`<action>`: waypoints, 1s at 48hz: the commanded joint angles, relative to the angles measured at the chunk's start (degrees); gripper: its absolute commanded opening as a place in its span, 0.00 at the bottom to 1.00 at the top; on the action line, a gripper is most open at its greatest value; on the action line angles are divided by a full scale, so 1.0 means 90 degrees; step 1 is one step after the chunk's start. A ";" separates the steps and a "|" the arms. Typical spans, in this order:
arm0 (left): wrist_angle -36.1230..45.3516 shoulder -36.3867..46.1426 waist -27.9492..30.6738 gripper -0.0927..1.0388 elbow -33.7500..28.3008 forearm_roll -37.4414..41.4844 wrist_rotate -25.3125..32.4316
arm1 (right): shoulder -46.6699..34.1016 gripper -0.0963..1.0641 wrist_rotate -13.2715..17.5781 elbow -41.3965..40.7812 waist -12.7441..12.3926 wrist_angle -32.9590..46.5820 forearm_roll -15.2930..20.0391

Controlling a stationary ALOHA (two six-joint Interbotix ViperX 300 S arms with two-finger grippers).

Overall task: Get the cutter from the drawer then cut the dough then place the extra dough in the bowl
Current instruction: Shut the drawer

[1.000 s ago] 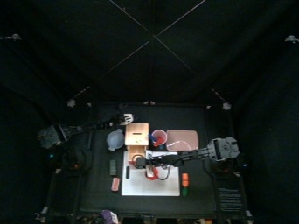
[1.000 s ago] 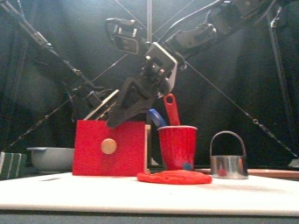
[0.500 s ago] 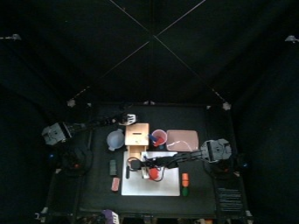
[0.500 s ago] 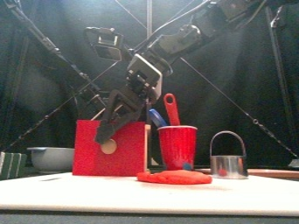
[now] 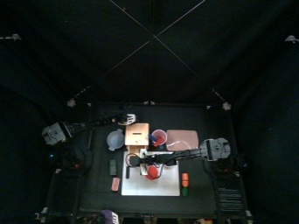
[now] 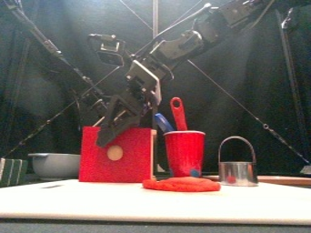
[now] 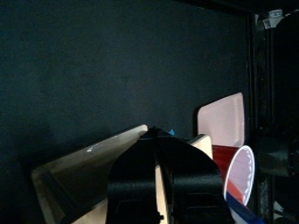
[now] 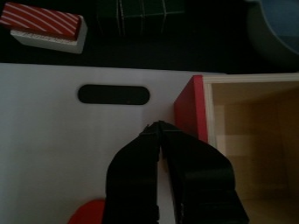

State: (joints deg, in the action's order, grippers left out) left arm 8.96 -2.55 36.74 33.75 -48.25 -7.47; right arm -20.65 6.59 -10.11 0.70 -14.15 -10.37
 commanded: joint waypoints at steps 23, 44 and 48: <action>-0.0020 0.0068 0.0000 0.34 -0.0049 0.0010 0.0020 | -0.0088 0.42 0.0000 0.0664 -0.0557 -0.0352 -0.0293; -0.0010 0.0068 0.0010 0.34 -0.0029 0.0020 0.0010 | -0.0205 0.42 -0.0010 0.0840 -0.0830 -0.0449 -0.0400; -0.0020 0.0078 0.0000 0.34 -0.0010 0.0010 0.0000 | -0.0254 0.42 -0.0010 0.0908 -0.0840 -0.0459 -0.0439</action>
State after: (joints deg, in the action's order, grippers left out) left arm 8.88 -2.55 36.83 34.01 -48.25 -7.38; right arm -24.08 6.42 -3.52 -6.15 -18.37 -13.97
